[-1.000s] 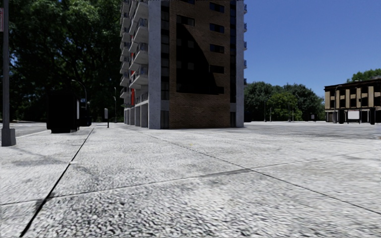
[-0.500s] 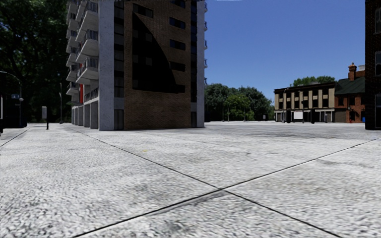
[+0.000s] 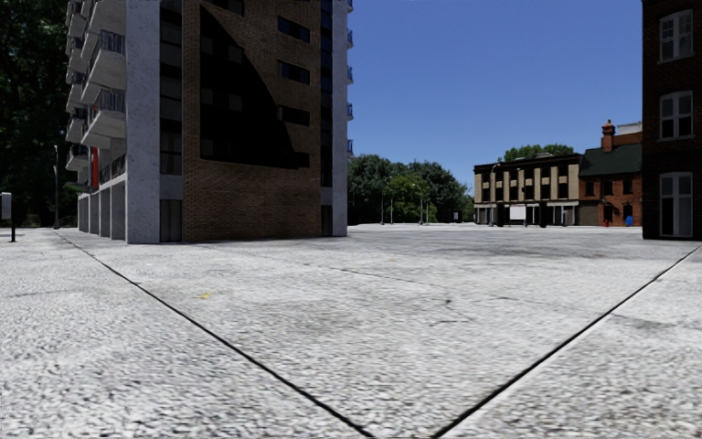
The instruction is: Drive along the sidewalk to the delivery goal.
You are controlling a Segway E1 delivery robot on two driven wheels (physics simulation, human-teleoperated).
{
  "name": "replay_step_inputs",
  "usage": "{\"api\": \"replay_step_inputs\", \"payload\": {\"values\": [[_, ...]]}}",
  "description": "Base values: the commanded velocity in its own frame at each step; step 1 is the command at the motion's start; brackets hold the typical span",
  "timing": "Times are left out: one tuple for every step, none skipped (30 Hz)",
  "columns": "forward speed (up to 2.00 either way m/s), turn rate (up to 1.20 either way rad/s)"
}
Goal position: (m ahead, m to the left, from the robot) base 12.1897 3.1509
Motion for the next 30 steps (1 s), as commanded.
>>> {"api": "replay_step_inputs", "payload": {"values": [[2.00, 0.00], [2.00, 0.00], [2.00, 0.00], [2.00, 0.00], [2.00, 0.00], [2.00, 0.00], [2.00, 0.00], [2.00, 0.00], [2.00, 0.00], [2.00, 0.00], [2.00, 0.00], [2.00, 0.00], [2.00, 0.00], [2.00, 0.00], [2.00, 0.00], [2.00, 0.00], [2.00, 0.00], [2.00, 0.00], [2.00, 0.00], [2.00, 0.00], [2.00, 0.00], [2.00, 0.00], [2.00, 0.02], [2.00, 0.17], [2.00, 0.36], [2.00, 0.36], [2.00, 0.44], [2.00, 0.46], [2.00, 0.46], [2.00, 0.46]]}}
